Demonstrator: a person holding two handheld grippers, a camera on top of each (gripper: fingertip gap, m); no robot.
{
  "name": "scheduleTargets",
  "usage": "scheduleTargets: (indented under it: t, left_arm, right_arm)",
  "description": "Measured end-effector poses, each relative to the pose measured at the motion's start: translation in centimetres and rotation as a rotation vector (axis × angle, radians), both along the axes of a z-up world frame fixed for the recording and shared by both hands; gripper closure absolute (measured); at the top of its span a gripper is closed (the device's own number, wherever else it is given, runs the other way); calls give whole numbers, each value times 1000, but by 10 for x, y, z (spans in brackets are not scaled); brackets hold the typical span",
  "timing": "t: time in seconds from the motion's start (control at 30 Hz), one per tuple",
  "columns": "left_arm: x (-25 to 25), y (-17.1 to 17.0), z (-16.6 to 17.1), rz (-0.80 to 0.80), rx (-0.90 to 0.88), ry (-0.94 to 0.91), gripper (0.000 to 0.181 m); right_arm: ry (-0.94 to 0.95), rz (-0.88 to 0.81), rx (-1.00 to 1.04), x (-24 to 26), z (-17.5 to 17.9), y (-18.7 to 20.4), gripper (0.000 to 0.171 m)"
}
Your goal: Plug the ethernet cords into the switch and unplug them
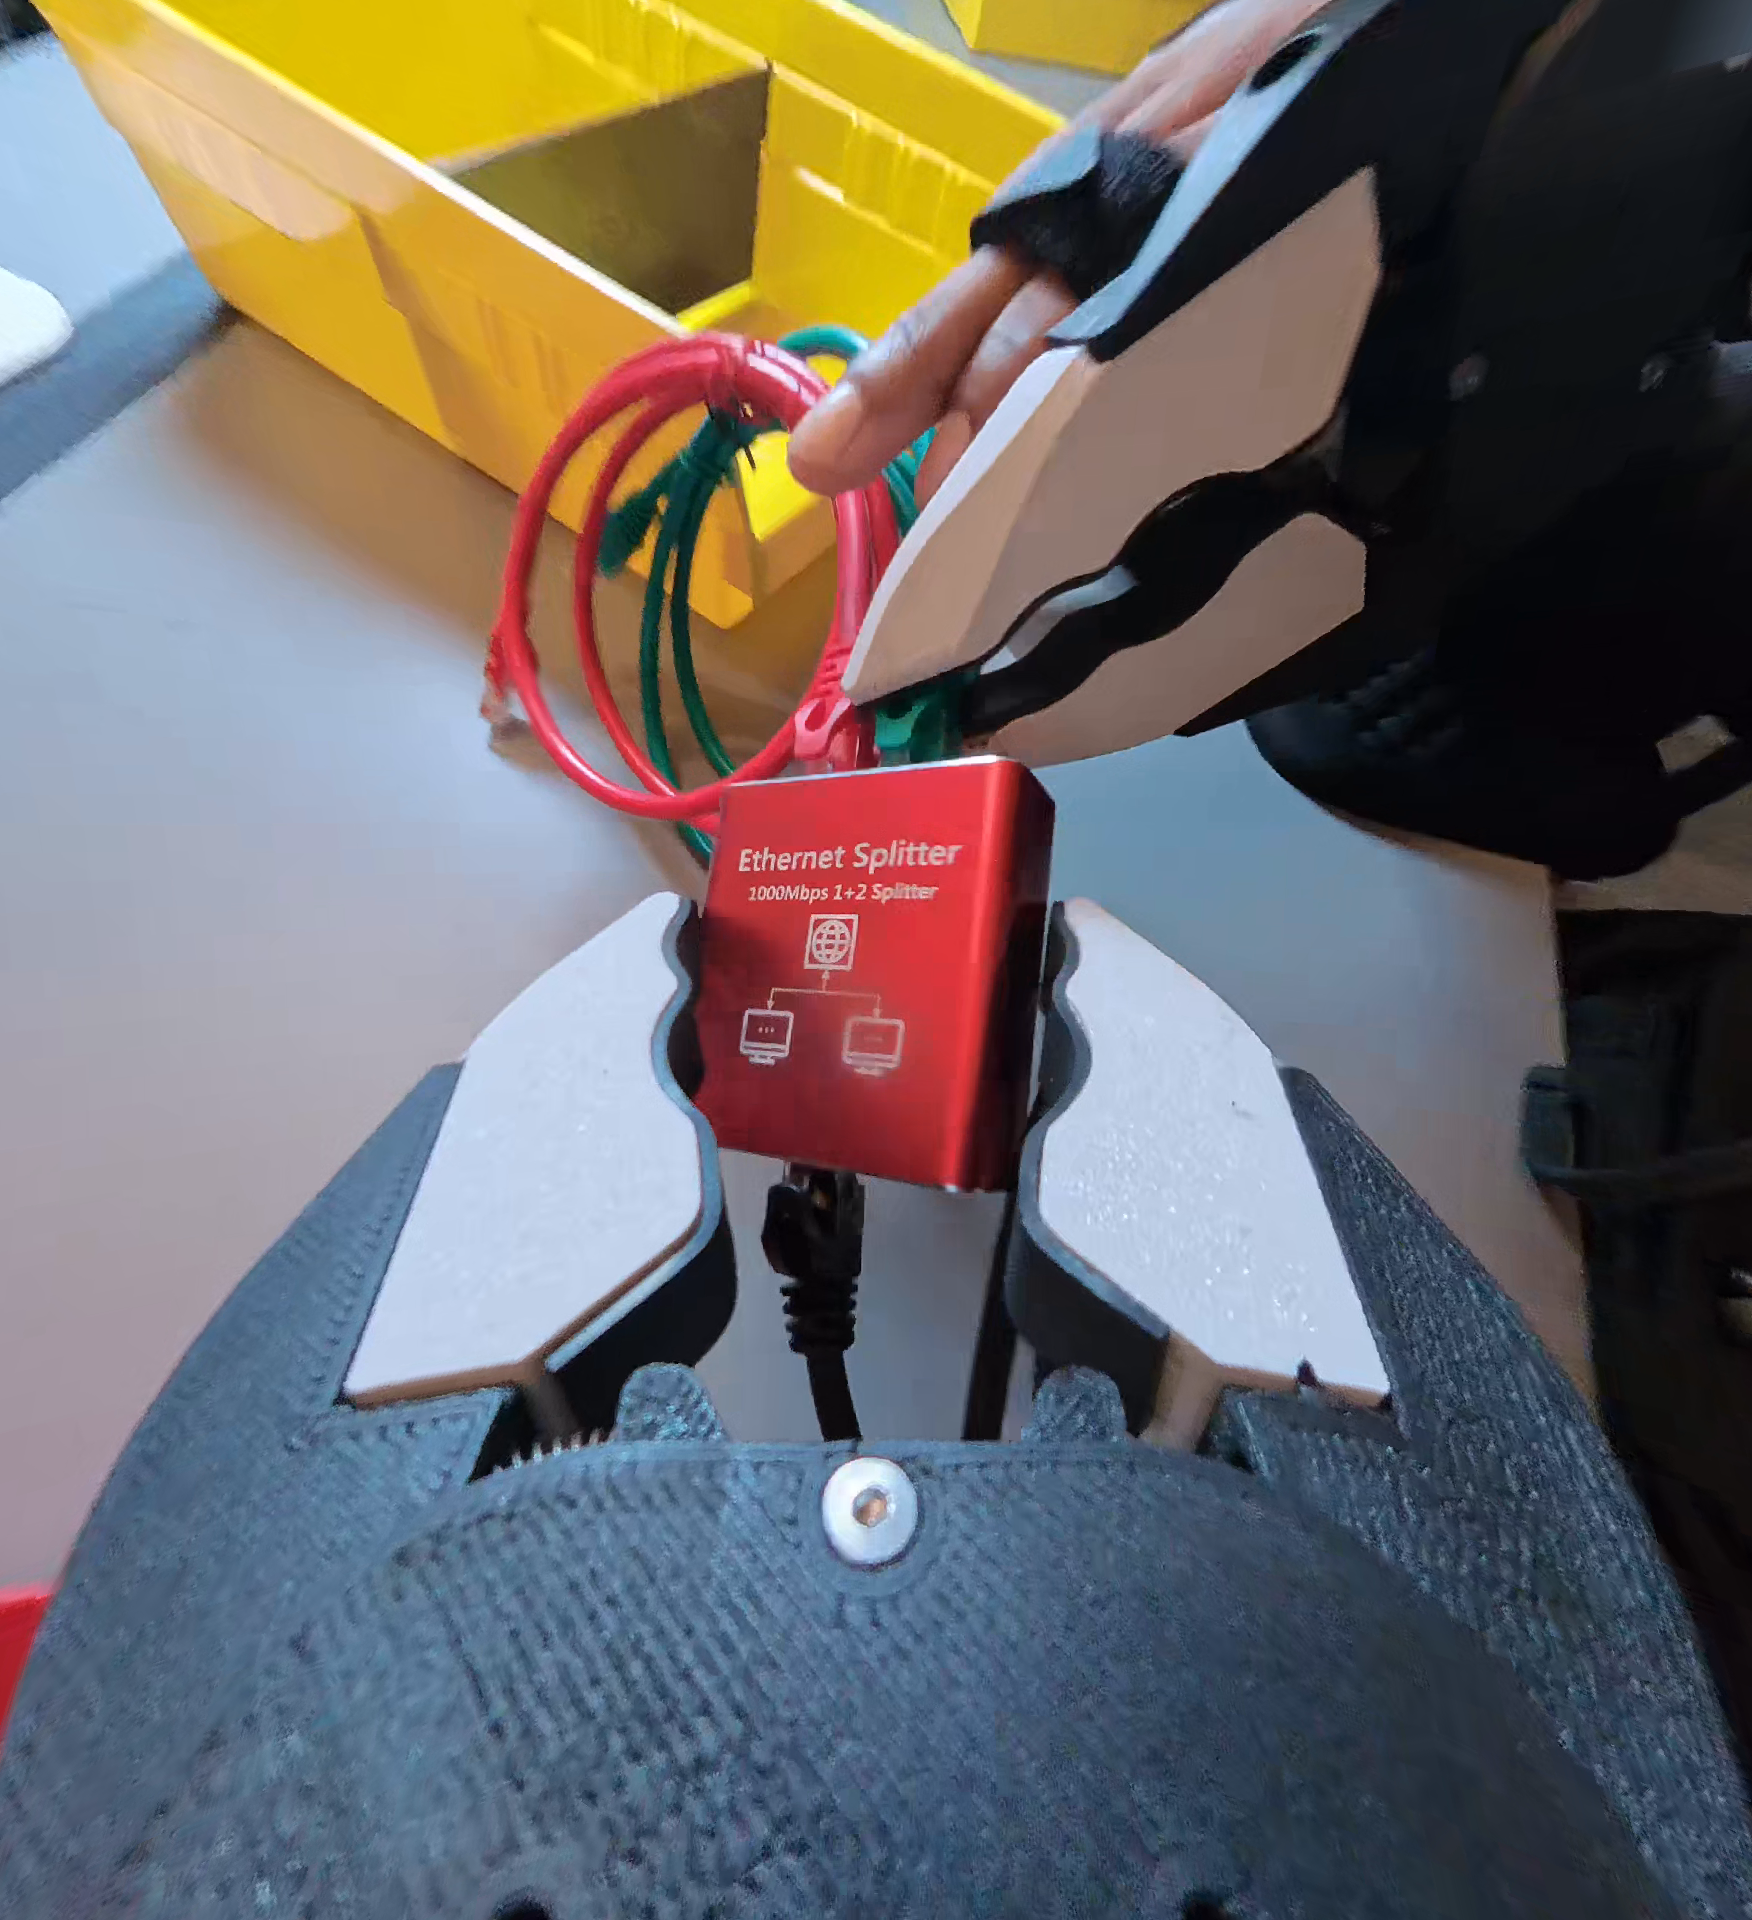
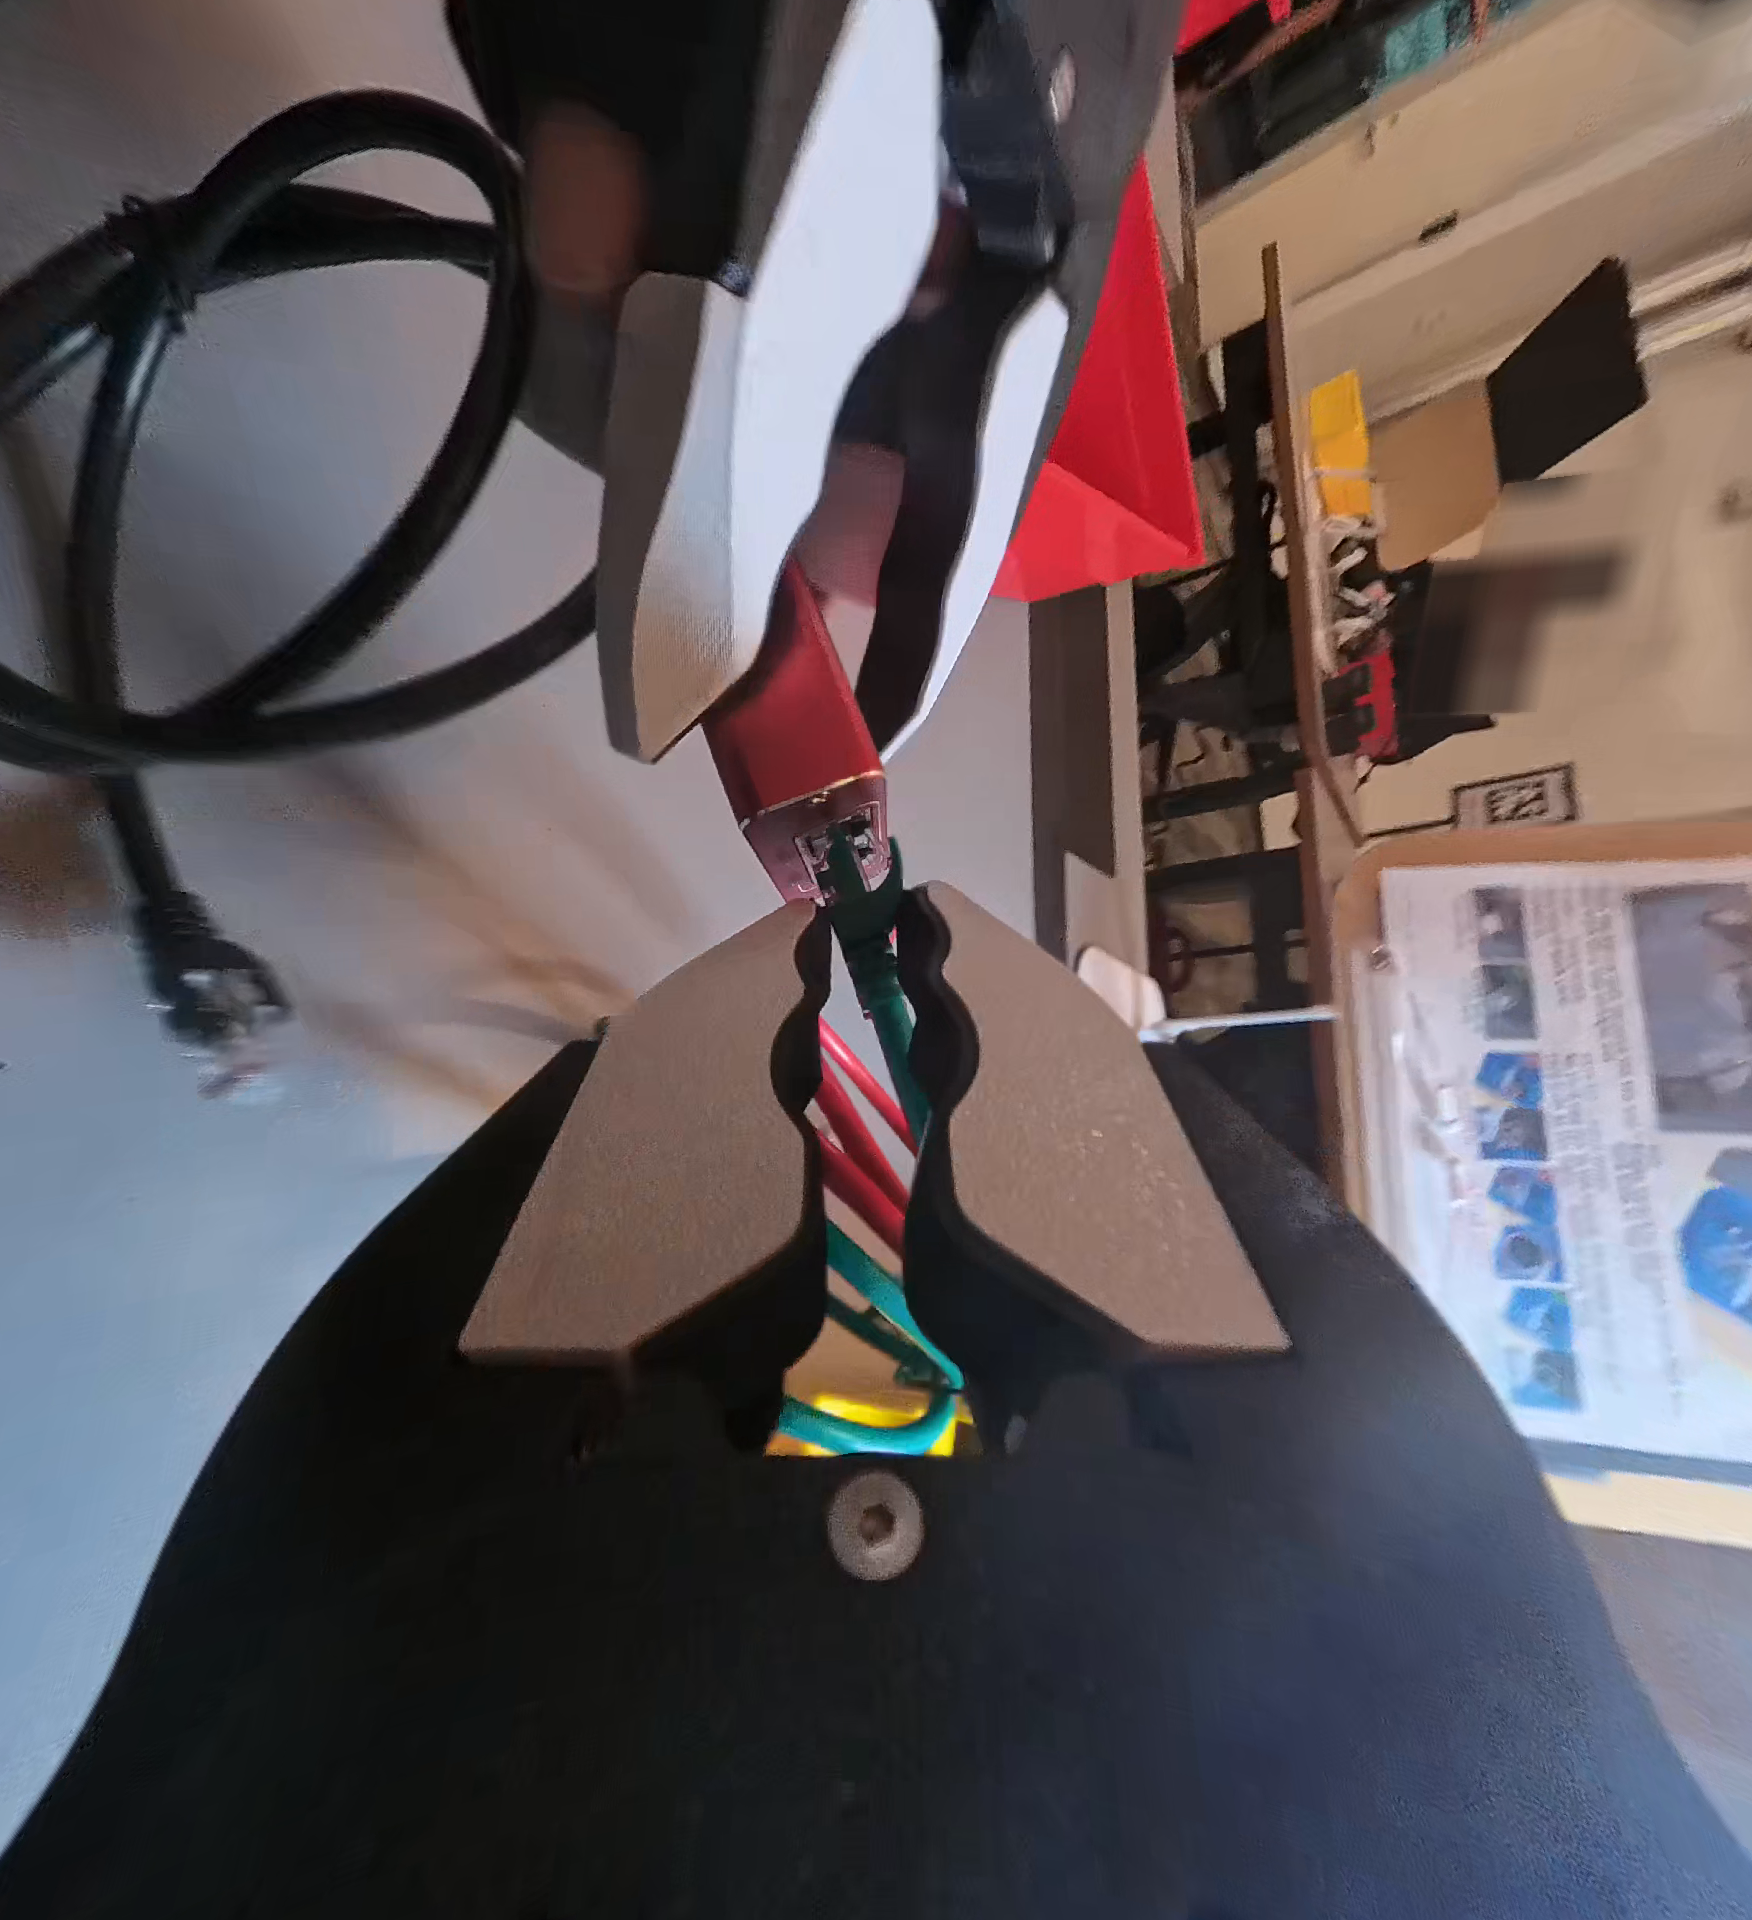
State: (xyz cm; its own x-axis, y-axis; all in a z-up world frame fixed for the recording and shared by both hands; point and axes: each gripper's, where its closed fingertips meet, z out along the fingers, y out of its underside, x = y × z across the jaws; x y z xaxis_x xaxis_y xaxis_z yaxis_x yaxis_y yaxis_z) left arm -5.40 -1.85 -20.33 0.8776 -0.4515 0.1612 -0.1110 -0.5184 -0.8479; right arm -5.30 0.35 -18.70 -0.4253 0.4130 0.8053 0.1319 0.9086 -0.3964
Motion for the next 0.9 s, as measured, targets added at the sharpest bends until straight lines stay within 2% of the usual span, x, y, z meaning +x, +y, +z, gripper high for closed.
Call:
scheduleTargets:
  t: [0.17, 0.27, 0.33, 0.43, 0.63, 0.9]
  left_arm:
    - [-5, 3, 16, 59, 173, 317, 130]
    - [-9, 6, 8, 73, 203, 543, 146]
    - [-11, 9, 7, 70, 257, 676, 151]
    - [-2, 5, 12, 13, 274, 650, 152]
    - [3, -6, 6, -81, 200, 565, 152]
    - [11, -11, 3, -142, 207, 567, 152]
  right_arm:
    - [-56, -83, -219, -1, 2, 8, 159]
    - [-104, -108, -360, 0, 7, 5, 159]
    - [-135, -120, -385, 3, 8, 4, 159]
    - [-139, -80, -387, 9, 11, 0, 159]
    - [-139, 39, -325, 16, 15, -15, 158]
    - [-183, 67, -309, 19, 8, -25, 157]
